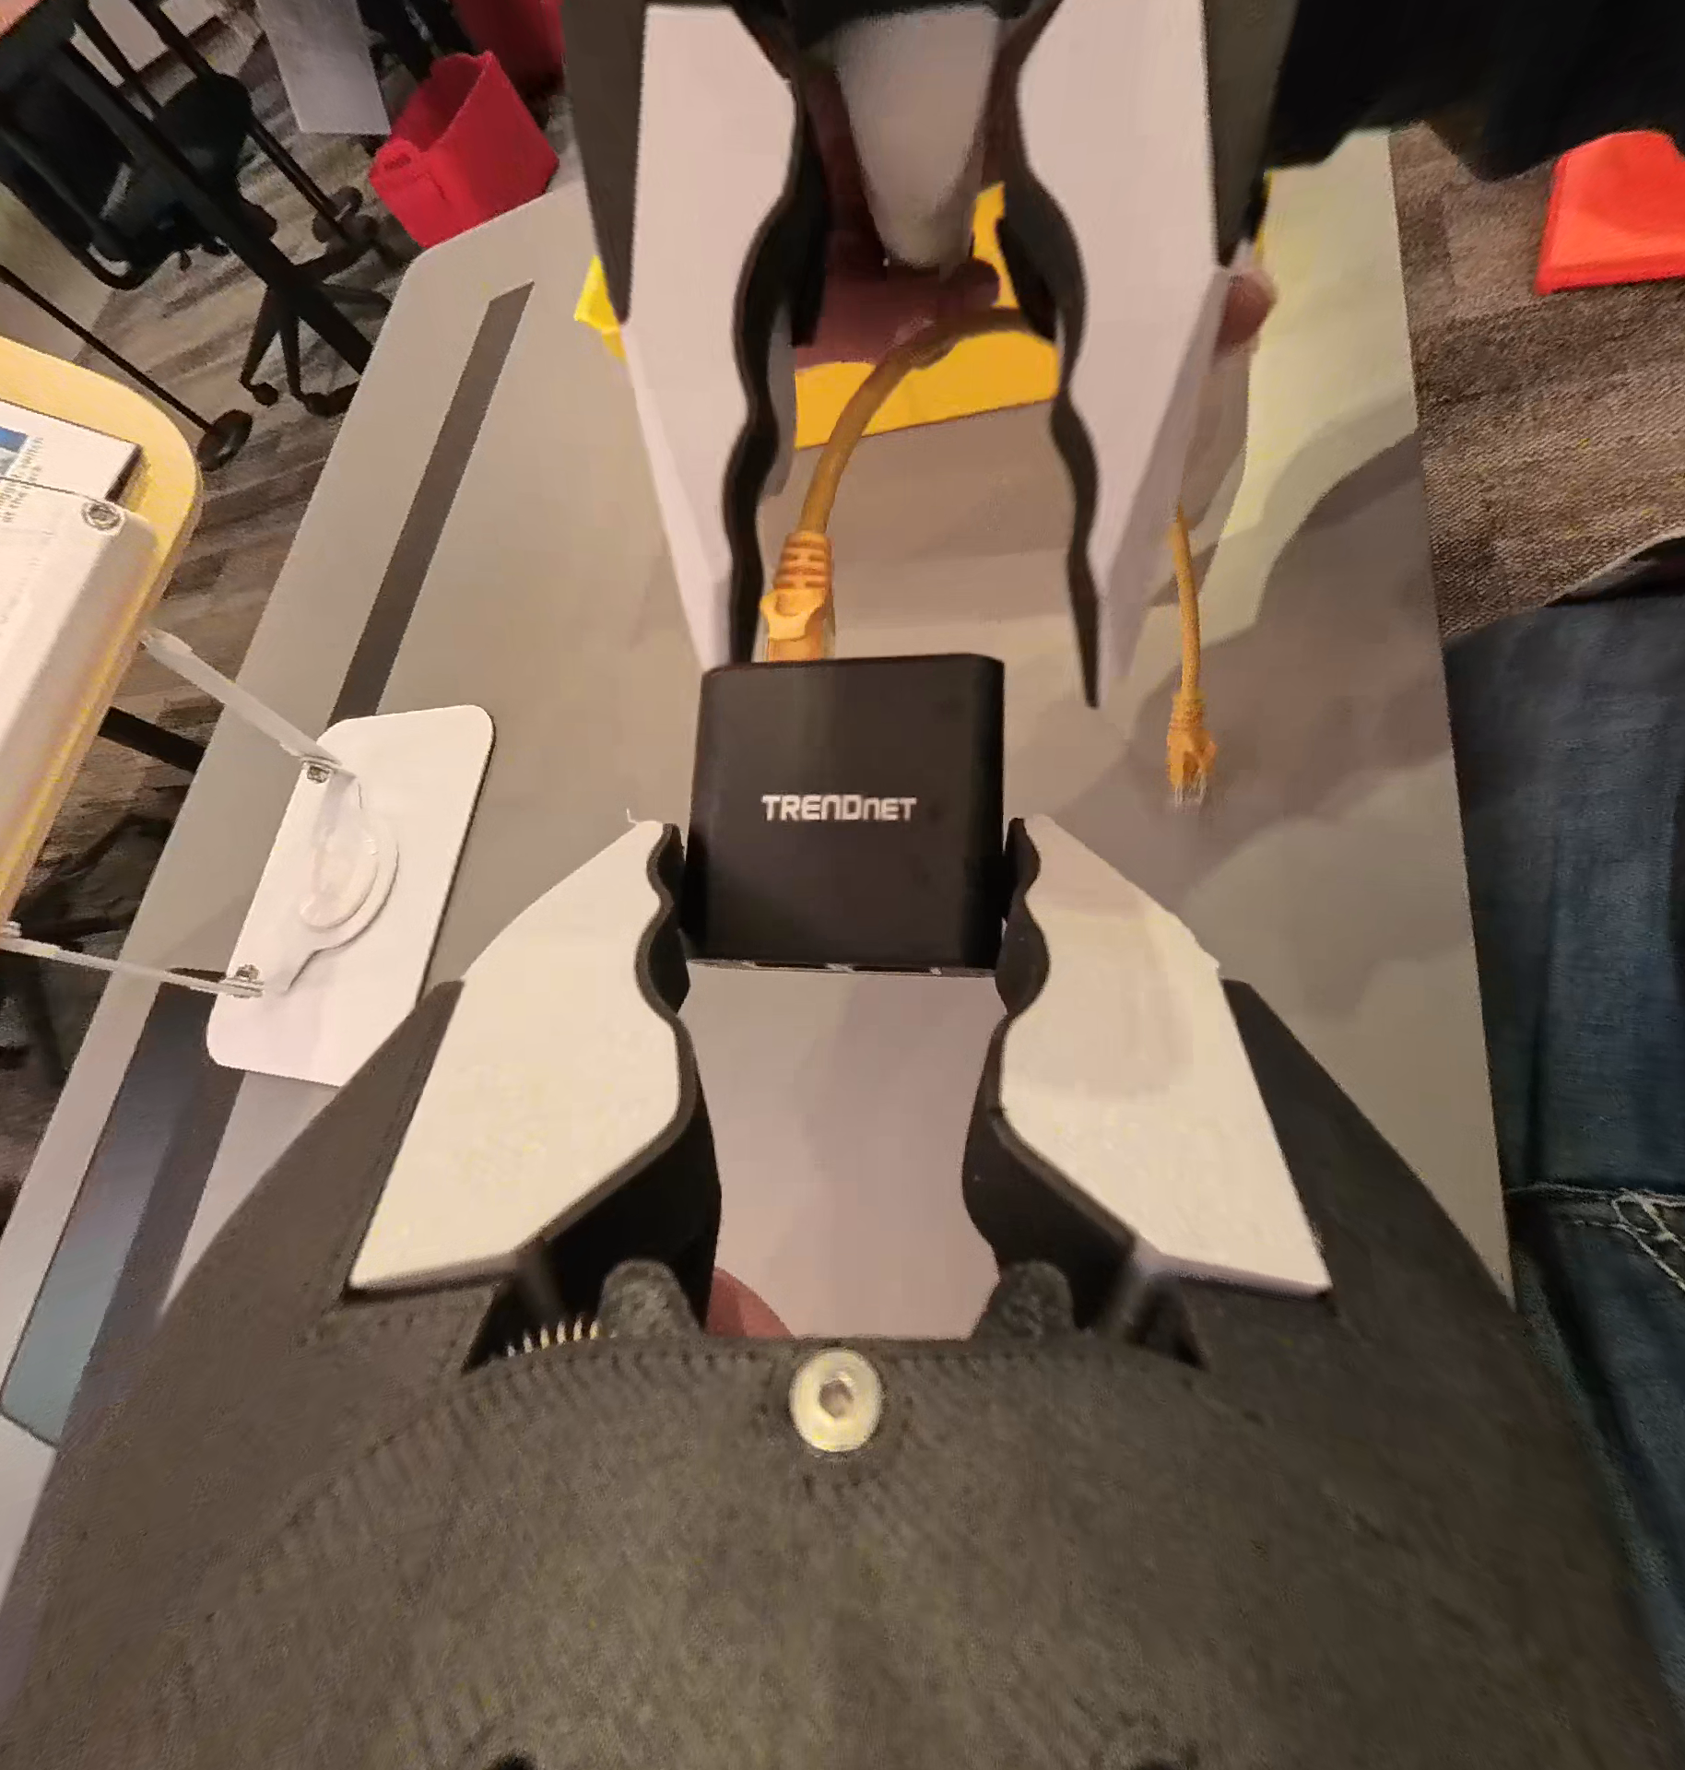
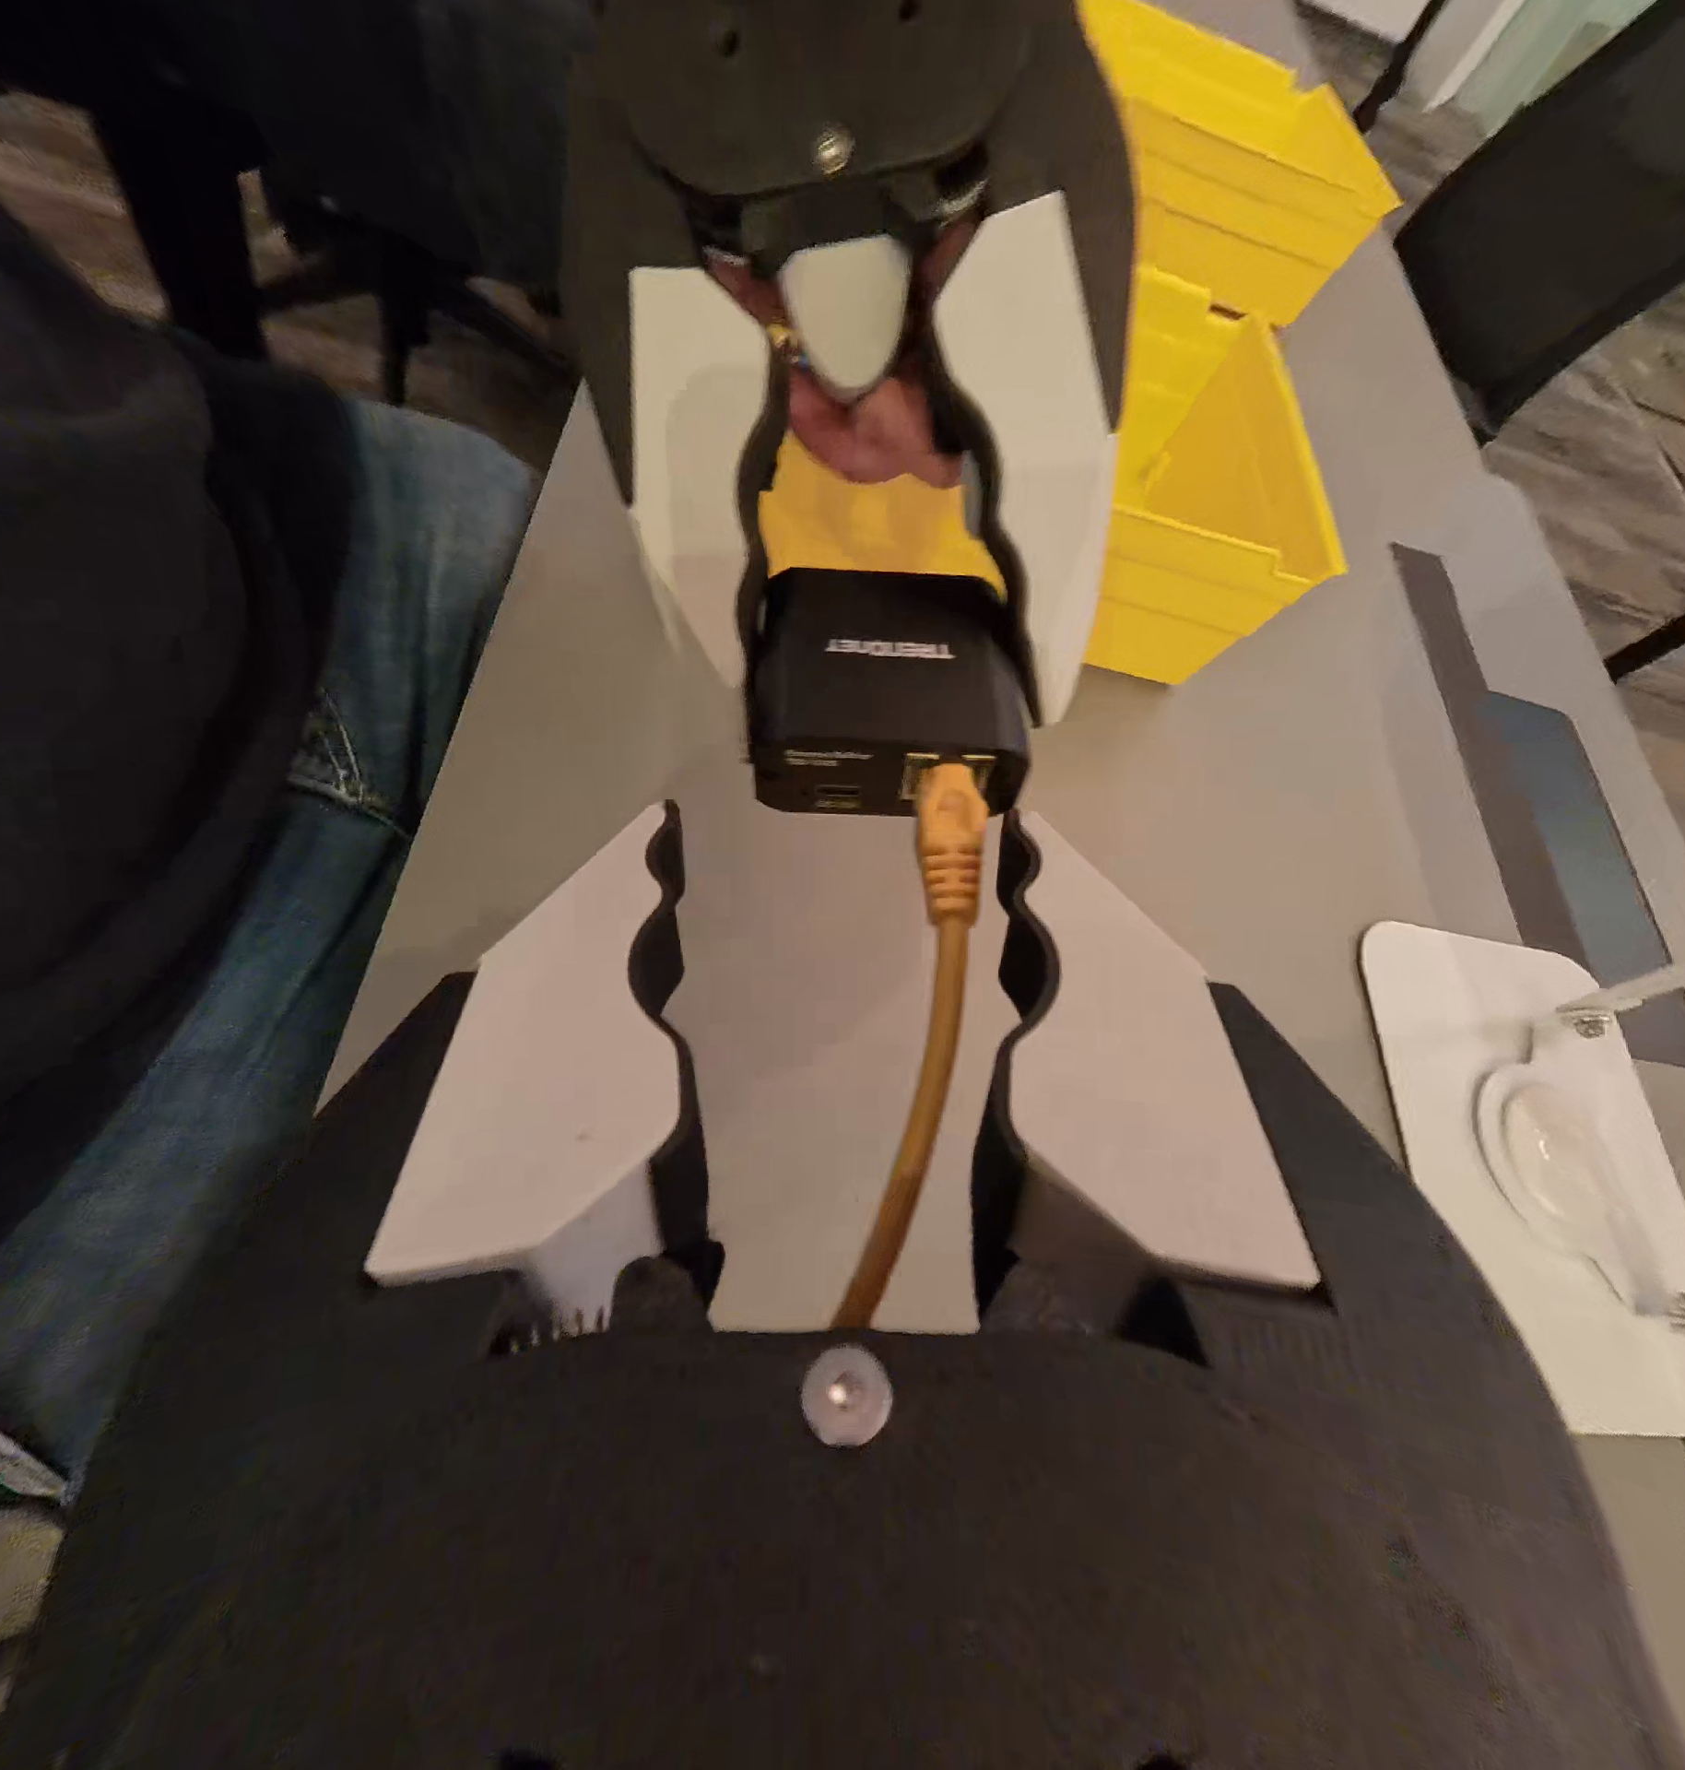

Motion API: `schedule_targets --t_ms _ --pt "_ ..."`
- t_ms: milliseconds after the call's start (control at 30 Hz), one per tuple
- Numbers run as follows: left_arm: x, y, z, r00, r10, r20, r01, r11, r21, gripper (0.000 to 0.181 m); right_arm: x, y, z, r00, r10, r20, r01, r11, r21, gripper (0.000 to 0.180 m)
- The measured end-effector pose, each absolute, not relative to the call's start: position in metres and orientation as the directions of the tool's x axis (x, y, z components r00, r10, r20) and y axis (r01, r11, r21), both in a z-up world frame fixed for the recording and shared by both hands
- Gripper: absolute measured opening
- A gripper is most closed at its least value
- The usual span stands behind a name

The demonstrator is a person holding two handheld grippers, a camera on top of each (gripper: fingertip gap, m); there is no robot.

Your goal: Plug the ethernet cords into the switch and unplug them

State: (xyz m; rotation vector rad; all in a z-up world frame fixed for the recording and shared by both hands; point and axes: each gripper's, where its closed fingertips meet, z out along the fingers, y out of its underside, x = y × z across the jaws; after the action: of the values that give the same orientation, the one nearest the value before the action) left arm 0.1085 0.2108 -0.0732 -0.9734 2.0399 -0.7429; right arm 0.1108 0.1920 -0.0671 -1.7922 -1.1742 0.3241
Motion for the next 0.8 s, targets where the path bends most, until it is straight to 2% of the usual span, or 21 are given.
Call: schedule_targets --t_ms 133,233,433,800 --pt "0.110 0.213 -0.070 -0.427 -0.819 -0.382 -0.397 0.550 -0.735 0.063 0.113 0.198 -0.066 0.521 0.803 0.290 0.599 -0.102 -0.794 0.066" --pt "0.112 0.207 -0.071 -0.455 -0.801 -0.390 -0.401 0.575 -0.713 0.063 0.113 0.203 -0.074 0.517 0.790 0.330 0.658 -0.120 -0.744 0.074" --pt "0.117 0.203 -0.076 -0.473 -0.777 -0.415 -0.429 0.615 -0.662 0.063 0.110 0.206 -0.082 0.492 0.797 0.350 0.699 -0.123 -0.704 0.062" --pt "0.112 0.196 -0.068 -0.500 -0.805 -0.319 -0.379 0.534 -0.756 0.063 0.106 0.200 -0.078 0.508 0.827 0.240 0.575 -0.118 -0.810 0.061"
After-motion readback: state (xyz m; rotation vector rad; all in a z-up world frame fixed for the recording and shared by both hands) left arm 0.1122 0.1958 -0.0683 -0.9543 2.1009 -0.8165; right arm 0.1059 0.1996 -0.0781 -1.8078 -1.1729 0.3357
